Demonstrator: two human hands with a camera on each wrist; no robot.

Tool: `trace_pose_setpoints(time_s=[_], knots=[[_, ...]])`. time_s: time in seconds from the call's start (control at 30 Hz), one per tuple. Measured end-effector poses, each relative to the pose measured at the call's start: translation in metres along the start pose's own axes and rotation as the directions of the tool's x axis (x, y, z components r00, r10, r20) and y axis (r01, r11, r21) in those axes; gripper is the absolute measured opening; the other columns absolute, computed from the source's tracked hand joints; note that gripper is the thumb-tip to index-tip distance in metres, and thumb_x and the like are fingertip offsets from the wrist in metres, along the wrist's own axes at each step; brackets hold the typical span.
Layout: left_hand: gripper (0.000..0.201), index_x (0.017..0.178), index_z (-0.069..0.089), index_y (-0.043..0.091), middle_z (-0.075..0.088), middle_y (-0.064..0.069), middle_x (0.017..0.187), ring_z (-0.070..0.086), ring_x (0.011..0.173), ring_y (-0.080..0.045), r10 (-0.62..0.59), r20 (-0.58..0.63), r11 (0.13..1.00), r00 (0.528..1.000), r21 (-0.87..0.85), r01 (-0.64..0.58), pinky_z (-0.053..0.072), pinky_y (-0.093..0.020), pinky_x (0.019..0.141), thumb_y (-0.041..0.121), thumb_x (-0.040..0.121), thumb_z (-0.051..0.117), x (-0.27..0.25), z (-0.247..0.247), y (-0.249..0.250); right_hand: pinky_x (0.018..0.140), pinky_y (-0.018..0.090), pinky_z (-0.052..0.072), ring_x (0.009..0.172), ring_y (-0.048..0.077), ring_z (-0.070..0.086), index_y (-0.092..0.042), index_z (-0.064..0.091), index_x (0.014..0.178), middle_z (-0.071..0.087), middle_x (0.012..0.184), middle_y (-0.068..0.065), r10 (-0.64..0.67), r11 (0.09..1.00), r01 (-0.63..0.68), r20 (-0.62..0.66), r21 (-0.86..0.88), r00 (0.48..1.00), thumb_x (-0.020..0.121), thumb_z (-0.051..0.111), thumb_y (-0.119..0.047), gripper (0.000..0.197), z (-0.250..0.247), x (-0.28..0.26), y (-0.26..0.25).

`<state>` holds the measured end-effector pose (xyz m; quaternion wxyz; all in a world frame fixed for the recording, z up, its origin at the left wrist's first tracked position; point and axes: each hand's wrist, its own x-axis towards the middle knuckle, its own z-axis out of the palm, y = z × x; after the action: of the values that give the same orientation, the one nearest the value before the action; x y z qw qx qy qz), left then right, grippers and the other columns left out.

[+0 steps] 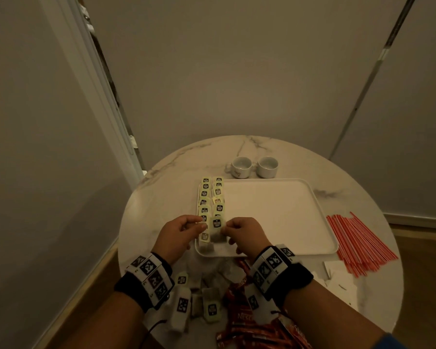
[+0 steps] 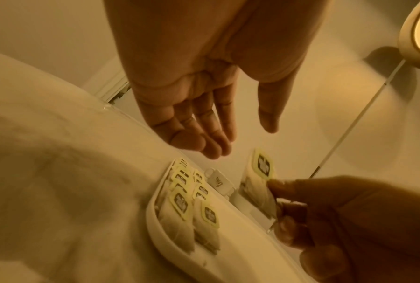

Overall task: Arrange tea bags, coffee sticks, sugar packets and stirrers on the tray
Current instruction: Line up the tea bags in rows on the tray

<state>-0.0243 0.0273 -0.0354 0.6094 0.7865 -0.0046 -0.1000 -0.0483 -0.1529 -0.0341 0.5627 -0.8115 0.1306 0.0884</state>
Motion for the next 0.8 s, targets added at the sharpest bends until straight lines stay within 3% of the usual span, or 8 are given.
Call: trace_pose_setpoints(time_s=[0.13, 0.23, 0.33, 0.4, 0.5, 0.6, 0.7, 0.8], knots=[[0.018, 0.095, 0.07, 0.017, 0.069, -0.009, 0.094, 0.061, 0.08, -0.015, -0.033, 0.056, 0.981, 0.998, 0.194, 0.021, 0.046, -0.023, 0.063, 0.026, 0.096, 0.054, 0.003, -0.003, -0.009, 0.042, 0.022, 0.042, 0.057, 0.019, 0.054, -0.012, 0.065, 0.067, 0.062, 0.07, 0.011, 0.11, 0.99, -0.111, -0.009, -0.093, 0.994, 0.084, 0.063, -0.009, 0.017, -0.01, 0.014, 0.015], [0.02, 0.104, 0.07, 0.018, 0.063, 0.008, 0.094, 0.056, 0.086, 0.0, -0.043, 0.243, 0.916, 0.969, 0.397, -0.059, 0.044, -0.013, 0.074, 0.026, 0.096, 0.054, 0.0, -0.001, -0.015, 0.049, 0.023, 0.046, 0.056, 0.019, 0.057, -0.014, 0.064, 0.063, 0.063, 0.067, 0.009, 0.161, 0.976, -0.161, -0.009, -0.146, 0.987, 0.081, 0.066, -0.008, 0.019, -0.004, 0.02, 0.024], [0.028, 0.121, 0.063, 0.025, 0.05, 0.004, 0.112, 0.05, 0.11, -0.011, -0.081, 0.311, 0.818, 0.947, 0.564, -0.115, 0.042, -0.027, 0.102, 0.029, 0.094, 0.056, 0.002, 0.005, -0.027, 0.059, 0.025, 0.05, 0.062, 0.018, 0.059, -0.019, 0.062, 0.061, 0.064, 0.068, 0.004, 0.179, 0.965, -0.183, -0.04, -0.187, 0.983, 0.078, 0.069, -0.008, 0.021, 0.005, 0.024, 0.028], [0.033, 0.128, 0.058, 0.028, 0.04, 0.001, 0.114, 0.043, 0.114, -0.015, -0.074, 0.286, 0.762, 0.955, 0.634, -0.131, 0.036, -0.028, 0.109, 0.028, 0.095, 0.053, 0.002, 0.009, -0.034, 0.065, 0.026, 0.05, 0.072, 0.019, 0.06, -0.019, 0.059, 0.062, 0.065, 0.075, 0.003, 0.171, 0.957, -0.182, -0.066, -0.228, 0.983, 0.076, 0.07, -0.008, 0.021, 0.008, 0.026, 0.029], [0.037, 0.134, 0.053, 0.033, 0.034, 0.002, 0.108, 0.039, 0.113, -0.018, -0.004, 0.331, 0.639, 0.944, 0.727, -0.252, 0.035, -0.028, 0.109, 0.031, 0.097, 0.048, 0.002, 0.014, -0.043, 0.067, 0.027, 0.049, 0.079, 0.019, 0.06, -0.02, 0.056, 0.065, 0.065, 0.082, 0.003, 0.161, 0.944, -0.18, -0.09, -0.276, 0.983, 0.075, 0.07, -0.011, 0.02, 0.011, 0.029, 0.029], [0.041, 0.134, 0.05, 0.038, 0.032, 0.004, 0.107, 0.038, 0.111, -0.019, -0.001, 0.362, 0.524, 0.932, 0.794, -0.308, 0.04, -0.033, 0.104, 0.033, 0.094, 0.048, 0.003, 0.017, -0.047, 0.063, 0.022, 0.041, 0.081, 0.016, 0.056, -0.021, 0.051, 0.069, 0.06, 0.083, -0.002, 0.154, 0.927, -0.18, -0.105, -0.328, 0.982, 0.076, 0.071, -0.014, 0.022, 0.013, 0.031, 0.028], [0.04, 0.131, 0.05, 0.035, 0.037, 0.001, 0.118, 0.037, 0.113, -0.019, -0.007, 0.359, 0.49, 0.933, 0.815, -0.31, 0.043, -0.035, 0.1, 0.033, 0.091, 0.048, 0.003, 0.019, -0.046, 0.057, 0.02, 0.035, 0.081, 0.015, 0.052, -0.021, 0.049, 0.074, 0.052, 0.078, -0.006, 0.158, 0.919, -0.192, -0.124, -0.345, 0.98, 0.078, 0.07, -0.015, 0.022, 0.015, 0.033, 0.029], [0.04, 0.129, 0.05, 0.033, 0.038, 0.001, 0.124, 0.037, 0.116, -0.02, -0.012, 0.349, 0.478, 0.937, 0.825, -0.301, 0.044, -0.036, 0.097, 0.032, 0.09, 0.049, 0.003, 0.019, -0.045, 0.065, 0.021, 0.038, 0.083, 0.016, 0.052, -0.018, 0.051, 0.083, 0.052, 0.082, -0.005, 0.158, 0.913, -0.196, -0.133, -0.359, 0.978, 0.078, 0.07, -0.016, 0.019, 0.017, 0.035, 0.029]])
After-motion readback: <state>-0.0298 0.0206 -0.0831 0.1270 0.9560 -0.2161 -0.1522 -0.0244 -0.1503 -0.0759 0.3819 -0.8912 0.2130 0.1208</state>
